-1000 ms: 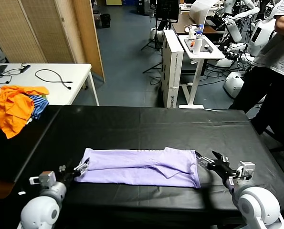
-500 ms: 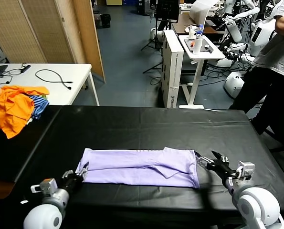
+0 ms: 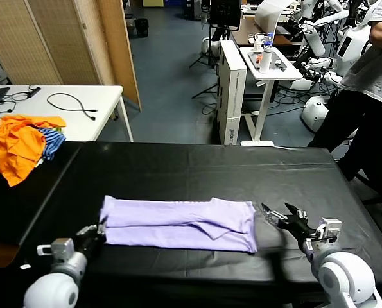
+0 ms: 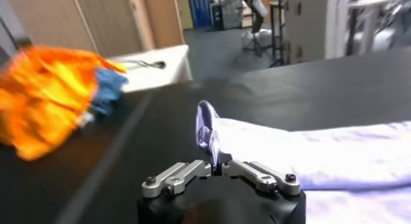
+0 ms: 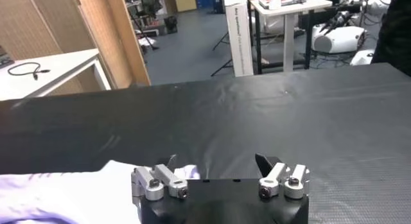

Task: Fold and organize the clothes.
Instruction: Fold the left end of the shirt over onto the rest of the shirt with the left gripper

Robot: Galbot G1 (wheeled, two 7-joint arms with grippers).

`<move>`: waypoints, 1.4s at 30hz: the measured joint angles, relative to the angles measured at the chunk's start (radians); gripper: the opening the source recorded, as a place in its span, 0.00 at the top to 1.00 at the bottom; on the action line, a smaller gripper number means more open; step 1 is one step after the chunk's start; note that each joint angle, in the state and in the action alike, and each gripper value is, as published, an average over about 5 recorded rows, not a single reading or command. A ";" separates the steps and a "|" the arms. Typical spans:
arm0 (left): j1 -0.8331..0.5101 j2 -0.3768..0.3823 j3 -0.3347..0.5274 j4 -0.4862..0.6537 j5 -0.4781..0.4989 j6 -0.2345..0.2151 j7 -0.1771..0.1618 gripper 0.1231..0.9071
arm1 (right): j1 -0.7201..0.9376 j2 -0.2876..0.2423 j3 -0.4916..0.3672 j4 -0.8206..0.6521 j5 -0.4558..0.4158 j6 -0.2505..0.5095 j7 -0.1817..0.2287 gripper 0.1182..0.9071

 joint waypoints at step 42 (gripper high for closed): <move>-0.106 -0.159 0.417 -0.185 -0.279 0.041 -0.166 0.92 | -0.170 0.117 0.048 0.063 -0.113 0.049 -0.037 0.00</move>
